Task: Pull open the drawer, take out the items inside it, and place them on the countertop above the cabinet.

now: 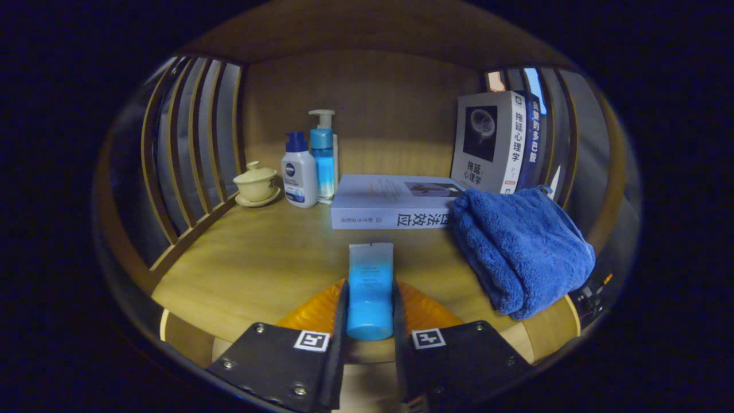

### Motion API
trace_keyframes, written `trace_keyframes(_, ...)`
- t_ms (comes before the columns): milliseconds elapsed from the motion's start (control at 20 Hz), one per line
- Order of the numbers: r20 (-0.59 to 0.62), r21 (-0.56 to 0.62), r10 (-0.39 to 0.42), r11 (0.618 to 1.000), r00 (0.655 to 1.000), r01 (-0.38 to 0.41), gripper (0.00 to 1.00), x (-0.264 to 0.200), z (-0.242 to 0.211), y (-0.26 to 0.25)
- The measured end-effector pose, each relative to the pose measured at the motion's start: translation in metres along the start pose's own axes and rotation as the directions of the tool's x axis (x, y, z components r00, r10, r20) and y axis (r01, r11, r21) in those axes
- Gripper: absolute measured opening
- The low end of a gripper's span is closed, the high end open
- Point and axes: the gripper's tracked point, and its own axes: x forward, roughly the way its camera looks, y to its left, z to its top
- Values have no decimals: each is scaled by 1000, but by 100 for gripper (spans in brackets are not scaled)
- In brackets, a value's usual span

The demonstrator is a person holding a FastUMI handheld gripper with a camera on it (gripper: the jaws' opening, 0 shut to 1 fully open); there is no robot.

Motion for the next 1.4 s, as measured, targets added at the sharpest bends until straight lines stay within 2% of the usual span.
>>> trace_keyframes(350,47,20,40,999,998,-41,45,-1,2,-1)
trace_keyframes(450,61,30,77,996,995,-79,68,-3,3,5)
trace_keyframes(600,153,30,58,998,987,-63,100,-12,20,-3)
trace_keyframes(750,241,3,66,998,968,-68,100,-41,37,-5)
trace_keyframes(1050,342,-109,116,991,933,-83,100,-126,29,-9)
trace_keyframes(1250,370,-114,109,991,923,-72,100,-173,7,-20)
trace_keyframes(1400,357,-110,86,993,930,-50,100,-197,-20,-32)
